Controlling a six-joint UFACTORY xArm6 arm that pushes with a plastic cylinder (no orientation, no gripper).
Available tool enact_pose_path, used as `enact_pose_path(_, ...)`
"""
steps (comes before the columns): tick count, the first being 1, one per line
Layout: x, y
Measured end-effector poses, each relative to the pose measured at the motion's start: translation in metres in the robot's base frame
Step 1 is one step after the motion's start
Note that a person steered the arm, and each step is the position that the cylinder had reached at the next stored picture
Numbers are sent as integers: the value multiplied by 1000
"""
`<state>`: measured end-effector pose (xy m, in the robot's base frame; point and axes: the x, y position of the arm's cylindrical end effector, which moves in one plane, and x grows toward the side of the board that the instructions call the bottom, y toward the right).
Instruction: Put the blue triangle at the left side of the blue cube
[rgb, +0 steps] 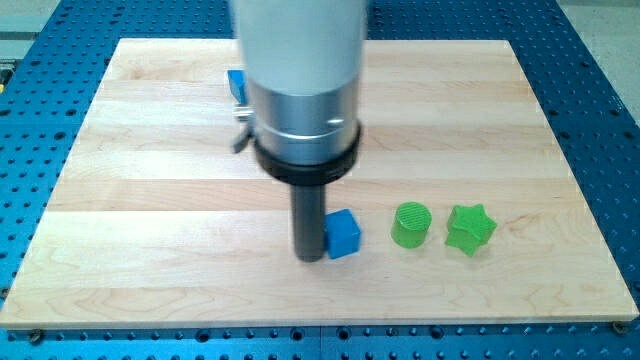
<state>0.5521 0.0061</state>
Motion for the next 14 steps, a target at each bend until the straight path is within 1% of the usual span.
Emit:
enact_pose_path(1,-15,13)
enact_pose_path(2,-39,-34)
enact_pose_path(3,-70,-161)
enact_pose_path(4,-165,-204)
enact_pose_path(5,-274,-199)
enact_pose_path(6,-288,-140)
enact_pose_path(7,-254,-109)
enact_pose_path(8,-160,-165)
enact_pose_path(9,-166,-188)
enact_pose_path(10,-252,-197)
enact_pose_path(11,-259,-127)
enact_pose_path(12,-196,-123)
enact_pose_path(13,-98,-145)
enact_pose_path(14,-127,-165)
